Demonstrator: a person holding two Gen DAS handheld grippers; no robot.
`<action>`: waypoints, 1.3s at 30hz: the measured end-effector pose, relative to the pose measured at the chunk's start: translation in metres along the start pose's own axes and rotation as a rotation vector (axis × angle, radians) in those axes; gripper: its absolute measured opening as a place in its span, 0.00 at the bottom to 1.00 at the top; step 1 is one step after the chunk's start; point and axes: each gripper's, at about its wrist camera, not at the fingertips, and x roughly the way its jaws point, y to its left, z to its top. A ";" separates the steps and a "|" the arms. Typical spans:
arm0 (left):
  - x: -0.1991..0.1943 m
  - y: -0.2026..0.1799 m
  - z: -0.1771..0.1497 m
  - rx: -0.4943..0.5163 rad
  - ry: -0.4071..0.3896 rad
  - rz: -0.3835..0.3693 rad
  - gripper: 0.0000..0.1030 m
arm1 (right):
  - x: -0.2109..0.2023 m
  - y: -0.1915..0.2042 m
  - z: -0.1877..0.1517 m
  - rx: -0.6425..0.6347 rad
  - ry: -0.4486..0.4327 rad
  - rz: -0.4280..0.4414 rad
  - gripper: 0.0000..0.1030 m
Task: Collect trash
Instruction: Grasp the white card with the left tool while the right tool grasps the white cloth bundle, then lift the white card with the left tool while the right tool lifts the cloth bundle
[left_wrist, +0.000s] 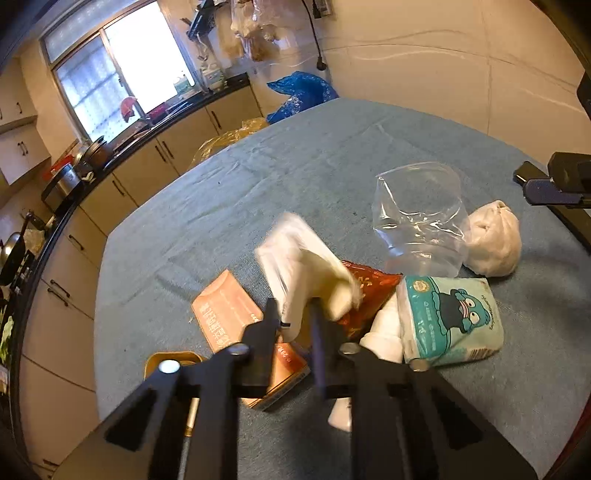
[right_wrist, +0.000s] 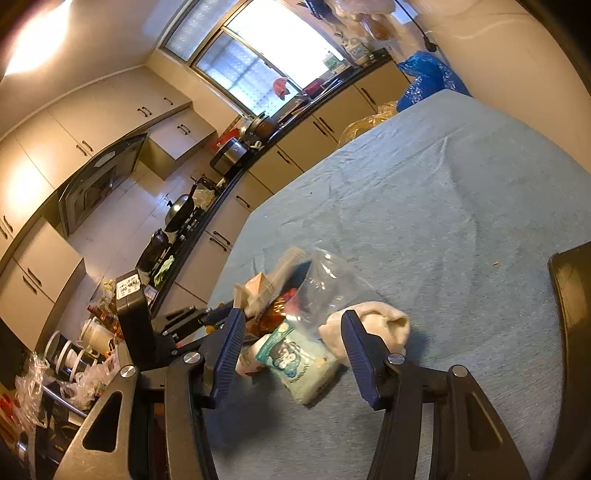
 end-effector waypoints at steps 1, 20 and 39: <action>0.002 -0.003 0.000 -0.003 0.000 0.015 0.09 | 0.000 -0.002 0.000 0.004 -0.001 -0.003 0.57; -0.104 -0.017 -0.051 -0.269 -0.362 0.083 0.06 | 0.036 -0.008 -0.008 -0.086 0.056 -0.265 0.63; -0.133 -0.001 -0.105 -0.463 -0.368 0.023 0.06 | 0.009 0.023 -0.021 -0.182 0.001 -0.273 0.34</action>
